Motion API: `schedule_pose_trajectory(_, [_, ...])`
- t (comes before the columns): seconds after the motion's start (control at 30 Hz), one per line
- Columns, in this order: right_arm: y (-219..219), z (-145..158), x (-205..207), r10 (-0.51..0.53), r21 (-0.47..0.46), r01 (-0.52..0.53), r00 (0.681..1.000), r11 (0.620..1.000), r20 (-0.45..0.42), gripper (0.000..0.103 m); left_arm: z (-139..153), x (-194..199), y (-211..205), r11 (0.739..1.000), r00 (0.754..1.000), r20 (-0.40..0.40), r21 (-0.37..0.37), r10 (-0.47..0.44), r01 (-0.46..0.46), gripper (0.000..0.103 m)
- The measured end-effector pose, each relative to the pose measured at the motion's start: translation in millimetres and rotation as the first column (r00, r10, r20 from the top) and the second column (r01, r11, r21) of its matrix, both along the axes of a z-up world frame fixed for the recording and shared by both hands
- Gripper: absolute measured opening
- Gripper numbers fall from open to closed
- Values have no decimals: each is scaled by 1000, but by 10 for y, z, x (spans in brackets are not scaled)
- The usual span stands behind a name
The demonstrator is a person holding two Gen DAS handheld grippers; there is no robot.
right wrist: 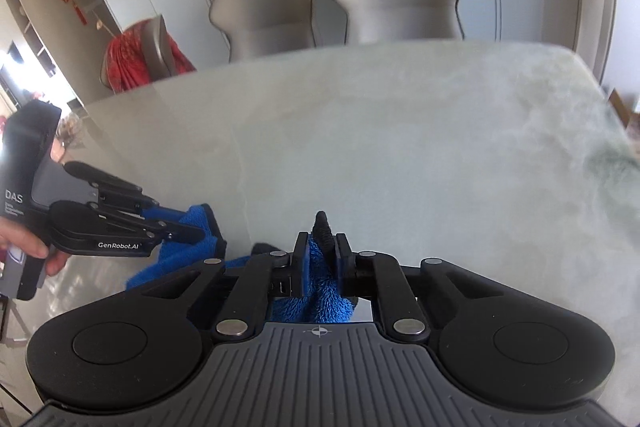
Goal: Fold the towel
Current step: 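Close the right tool on one towel corner while the left tool grasps another corner, then lift the towel by both corners, raising it off the table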
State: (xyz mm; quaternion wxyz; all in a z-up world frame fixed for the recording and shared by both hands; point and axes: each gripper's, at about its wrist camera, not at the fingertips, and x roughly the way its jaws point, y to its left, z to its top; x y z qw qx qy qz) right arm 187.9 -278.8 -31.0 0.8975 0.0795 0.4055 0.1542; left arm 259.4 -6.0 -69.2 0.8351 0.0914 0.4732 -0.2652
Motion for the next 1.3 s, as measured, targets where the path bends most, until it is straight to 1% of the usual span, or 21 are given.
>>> schedule_pose_trajectory(0.07, [-58,219,-57,-16,-19,17,998,1000,57,12,227,-12,124,999,998,47,-28,38,-36,11])
schedule_pose_trajectory(0.13, [-130,461,-108,-36,-35,41,993,999,116,12,415,-25,205,997,994,89,-38,64,-60,11])
schedule_pose_trajectory(0.2, [-198,672,-176,-48,-39,55,986,998,162,12,713,-94,331,994,985,142,-67,96,-87,11])
schedule_pose_trajectory(0.23, [-236,778,-231,-52,-40,61,982,997,181,12,806,-132,377,992,982,154,-79,105,-93,11])
schedule_pose_trajectory(0.3, [-311,899,-347,-60,-29,67,980,997,190,12,935,-233,461,990,979,167,-97,115,-100,11])
schedule_pose_trajectory(0.33, [-343,929,-416,-64,-20,69,981,997,184,12,986,-304,508,989,978,171,-104,117,-101,11])
schedule_pose_trajectory(0.37, [-371,916,-490,-68,-12,71,984,997,164,12,978,-390,531,990,981,159,-100,115,-100,11])
schedule_pose_trajectory(0.47, [-431,780,-688,-76,-5,76,994,997,77,12,930,-615,565,992,989,110,-81,103,-95,12])
schedule_pose_trajectory(0.5, [-444,671,-763,-73,-9,73,997,997,25,12,882,-694,569,993,992,85,-74,97,-91,12])
schedule_pose_trajectory(0.53, [-447,550,-838,-74,-15,73,997,997,-28,12,770,-809,574,993,995,37,-73,92,-89,12])
schedule_pose_trajectory(0.57, [-442,445,-900,-78,-21,76,994,997,-70,12,673,-881,562,993,996,-7,-74,90,-90,12])
schedule_pose_trajectory(0.63, [-426,163,-1037,-77,-42,70,981,997,-179,12,505,-990,556,993,993,-65,-66,94,-99,12])
schedule_pose_trajectory(0.67, [-412,70,-1082,-75,-49,66,975,997,-208,12,397,-1054,552,993,990,-98,-57,98,-104,12])
schedule_pose_trajectory(0.73, [-365,-121,-1140,-68,-69,52,963,996,-261,12,226,-1142,550,993,985,-135,-34,111,-116,12])
schedule_pose_trajectory(0.83, [-253,-323,-1164,-36,-116,1,953,993,-300,14,60,-1223,534,993,979,-164,-6,118,-121,12])
schedule_pose_trajectory(0.9, [-193,-418,-1203,-9,-154,-42,949,987,-316,17,0,-1185,544,993,980,-164,9,116,-116,13])
schedule_pose_trajectory(0.93, [-161,-454,-1189,2,-171,-60,947,983,-321,20,-30,-1180,534,994,980,-164,24,112,-110,14])
schedule_pose_trajectory(0.97, [-141,-475,-1188,10,-180,-72,946,981,-324,29,-52,-1161,540,994,980,-165,34,109,-105,15])
schedule_pose_trajectory(1.03, [-109,-487,-1176,24,-191,-89,947,978,-321,39,-105,-1202,573,994,981,-165,46,106,-100,16])
schedule_pose_trajectory(1.2, [-136,-523,-1113,38,-185,-100,948,978,-315,40,-126,-1186,550,994,980,-174,64,100,-90,17])
schedule_pose_trajectory(1.3, [-148,-548,-1093,46,-156,-103,941,982,-334,40,-133,-1186,532,995,981,-173,71,85,-74,19])
